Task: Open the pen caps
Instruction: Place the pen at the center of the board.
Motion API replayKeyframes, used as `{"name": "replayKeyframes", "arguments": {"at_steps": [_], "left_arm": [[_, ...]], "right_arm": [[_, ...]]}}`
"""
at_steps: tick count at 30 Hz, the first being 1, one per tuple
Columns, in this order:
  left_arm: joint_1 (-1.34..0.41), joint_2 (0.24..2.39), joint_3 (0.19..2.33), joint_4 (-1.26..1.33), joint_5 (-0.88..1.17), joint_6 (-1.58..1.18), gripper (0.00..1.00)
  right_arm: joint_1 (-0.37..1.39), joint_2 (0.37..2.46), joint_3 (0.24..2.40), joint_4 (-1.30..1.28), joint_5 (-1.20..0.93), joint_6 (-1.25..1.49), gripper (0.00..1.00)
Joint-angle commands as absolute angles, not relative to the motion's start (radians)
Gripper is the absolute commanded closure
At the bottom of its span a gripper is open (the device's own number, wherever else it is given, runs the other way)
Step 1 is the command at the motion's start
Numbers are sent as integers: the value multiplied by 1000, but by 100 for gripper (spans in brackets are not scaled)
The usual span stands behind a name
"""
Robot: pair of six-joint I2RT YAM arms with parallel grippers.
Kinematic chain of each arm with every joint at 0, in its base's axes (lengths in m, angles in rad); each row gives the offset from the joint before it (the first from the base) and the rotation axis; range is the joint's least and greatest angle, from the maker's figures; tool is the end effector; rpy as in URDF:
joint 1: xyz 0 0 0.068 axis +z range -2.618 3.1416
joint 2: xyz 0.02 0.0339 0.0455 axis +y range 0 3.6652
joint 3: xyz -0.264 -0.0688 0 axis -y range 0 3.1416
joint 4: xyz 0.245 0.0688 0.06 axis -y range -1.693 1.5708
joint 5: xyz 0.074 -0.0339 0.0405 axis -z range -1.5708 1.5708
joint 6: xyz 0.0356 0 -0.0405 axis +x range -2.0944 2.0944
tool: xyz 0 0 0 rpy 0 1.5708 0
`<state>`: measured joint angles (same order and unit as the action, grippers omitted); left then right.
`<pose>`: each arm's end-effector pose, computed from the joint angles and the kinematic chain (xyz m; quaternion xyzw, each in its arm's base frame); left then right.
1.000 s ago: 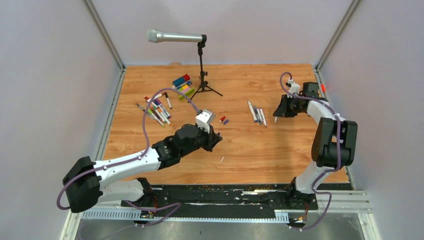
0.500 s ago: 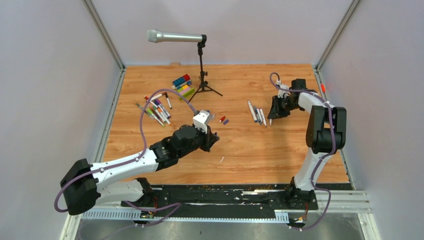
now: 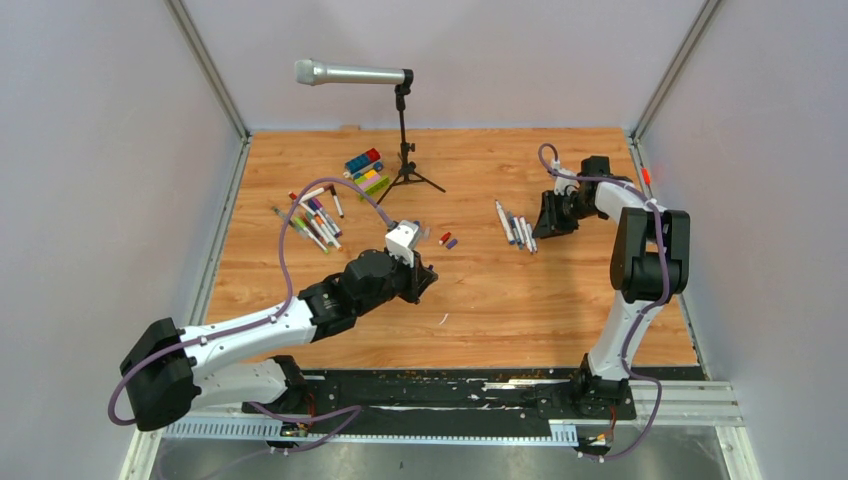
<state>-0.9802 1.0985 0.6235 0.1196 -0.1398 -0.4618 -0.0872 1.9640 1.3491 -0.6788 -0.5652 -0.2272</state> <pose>0.1420 -0.2029 0.2519 0.1714 0.8018 -0.3329 0.4657 0.3846 -0.0145 0.1649 -0.1049 0.9461 0.2520 0.1742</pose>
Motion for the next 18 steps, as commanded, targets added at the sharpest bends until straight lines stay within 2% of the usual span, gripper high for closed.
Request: {"name": "replayKeyframes", "arguments": {"at_steps": [1, 12, 18], "left_arm": [[-974, 1094, 632, 147, -130, -454, 100], [-962, 1138, 590, 249, -133, -554, 100], [-943, 1278, 673, 232, -96, -563, 100]], "right_arm": [[-84, 1904, 1342, -675, -625, -239, 72], [-103, 1678, 1189, -659, -748, -324, 71], [-120, 1500, 1060, -600, -793, -341, 70]]}}
